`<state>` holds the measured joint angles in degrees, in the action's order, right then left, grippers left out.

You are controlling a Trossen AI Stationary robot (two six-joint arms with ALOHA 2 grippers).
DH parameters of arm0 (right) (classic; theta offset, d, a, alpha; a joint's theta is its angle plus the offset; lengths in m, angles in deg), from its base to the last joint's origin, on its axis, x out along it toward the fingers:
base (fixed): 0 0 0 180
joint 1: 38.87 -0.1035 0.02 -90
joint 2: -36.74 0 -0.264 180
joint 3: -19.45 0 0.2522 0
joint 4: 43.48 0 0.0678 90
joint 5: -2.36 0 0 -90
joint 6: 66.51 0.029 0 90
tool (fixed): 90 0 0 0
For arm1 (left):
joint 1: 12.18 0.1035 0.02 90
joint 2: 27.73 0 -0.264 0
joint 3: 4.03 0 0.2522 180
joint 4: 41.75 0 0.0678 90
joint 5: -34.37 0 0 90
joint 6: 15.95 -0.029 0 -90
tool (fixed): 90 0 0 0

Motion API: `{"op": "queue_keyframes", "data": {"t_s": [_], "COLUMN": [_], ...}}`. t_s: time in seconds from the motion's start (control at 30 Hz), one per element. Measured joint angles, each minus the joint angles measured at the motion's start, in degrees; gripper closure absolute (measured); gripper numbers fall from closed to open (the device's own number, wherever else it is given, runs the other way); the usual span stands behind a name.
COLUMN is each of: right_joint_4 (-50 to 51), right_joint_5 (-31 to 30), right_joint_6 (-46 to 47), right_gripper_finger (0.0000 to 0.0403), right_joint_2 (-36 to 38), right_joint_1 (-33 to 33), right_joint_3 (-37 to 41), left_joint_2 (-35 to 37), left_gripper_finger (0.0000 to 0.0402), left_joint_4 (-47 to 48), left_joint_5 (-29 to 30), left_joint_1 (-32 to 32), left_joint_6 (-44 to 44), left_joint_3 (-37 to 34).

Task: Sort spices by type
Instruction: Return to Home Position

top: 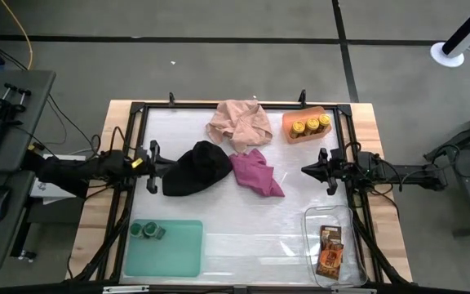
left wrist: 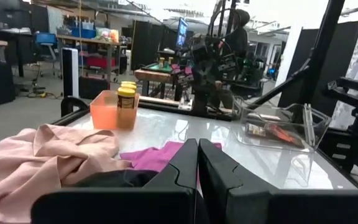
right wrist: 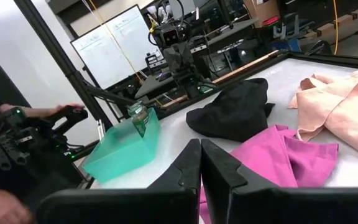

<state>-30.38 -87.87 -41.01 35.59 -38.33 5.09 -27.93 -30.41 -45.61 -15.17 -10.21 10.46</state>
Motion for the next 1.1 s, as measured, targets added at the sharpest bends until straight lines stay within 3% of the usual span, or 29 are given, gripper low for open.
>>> {"op": "queue_keyframes", "data": {"t_s": [1.1], "right_joint_4": [0.01], "right_joint_5": [-0.01], "right_joint_6": [0.01], "right_gripper_finger": [0.0398], "right_joint_2": [-0.33], "right_joint_1": [0.00], "right_joint_3": [0.00], "left_joint_2": [-1.02], "left_gripper_finger": [0.0401], "left_joint_4": [0.07], "left_joint_5": [-0.01], "left_joint_1": [0.00], "left_joint_6": [0.04], "left_joint_3": [-0.01]}}
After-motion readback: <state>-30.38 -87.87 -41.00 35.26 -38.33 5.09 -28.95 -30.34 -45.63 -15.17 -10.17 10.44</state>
